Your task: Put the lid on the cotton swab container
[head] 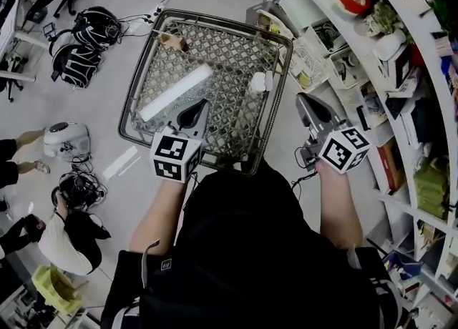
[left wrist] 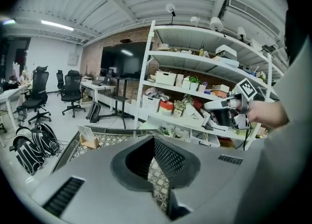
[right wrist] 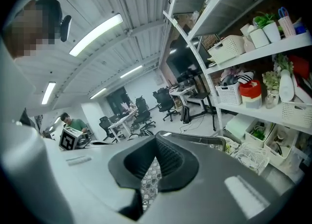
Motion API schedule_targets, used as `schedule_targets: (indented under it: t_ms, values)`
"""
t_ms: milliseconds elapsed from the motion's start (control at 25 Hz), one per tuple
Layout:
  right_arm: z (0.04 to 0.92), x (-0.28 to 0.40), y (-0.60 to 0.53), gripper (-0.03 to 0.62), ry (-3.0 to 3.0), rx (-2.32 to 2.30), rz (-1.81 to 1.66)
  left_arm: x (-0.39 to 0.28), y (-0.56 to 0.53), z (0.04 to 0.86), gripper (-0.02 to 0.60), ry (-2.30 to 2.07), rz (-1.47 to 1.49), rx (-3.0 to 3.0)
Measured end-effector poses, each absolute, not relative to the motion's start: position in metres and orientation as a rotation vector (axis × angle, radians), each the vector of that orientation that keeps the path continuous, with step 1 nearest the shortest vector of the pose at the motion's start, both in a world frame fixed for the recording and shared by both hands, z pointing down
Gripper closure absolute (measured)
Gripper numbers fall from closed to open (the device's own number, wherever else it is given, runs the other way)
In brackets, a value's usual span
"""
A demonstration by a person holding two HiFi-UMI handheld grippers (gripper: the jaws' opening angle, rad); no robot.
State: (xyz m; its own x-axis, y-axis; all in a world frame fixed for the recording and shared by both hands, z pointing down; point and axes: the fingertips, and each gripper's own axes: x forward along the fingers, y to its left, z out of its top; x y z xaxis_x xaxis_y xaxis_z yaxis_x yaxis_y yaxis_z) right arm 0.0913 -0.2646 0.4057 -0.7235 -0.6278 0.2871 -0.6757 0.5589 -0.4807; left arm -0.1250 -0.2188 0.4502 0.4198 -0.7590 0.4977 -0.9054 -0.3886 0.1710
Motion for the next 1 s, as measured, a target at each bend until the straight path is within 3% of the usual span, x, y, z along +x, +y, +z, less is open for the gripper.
schedule_targets:
  t_ms: [1000]
  values:
    - [0.561, 0.096, -0.334, 0.585, -2.479, 0.979, 1.174, -0.061, -0.284, 0.618, 0.575, -1.191, 0.713, 2.057]
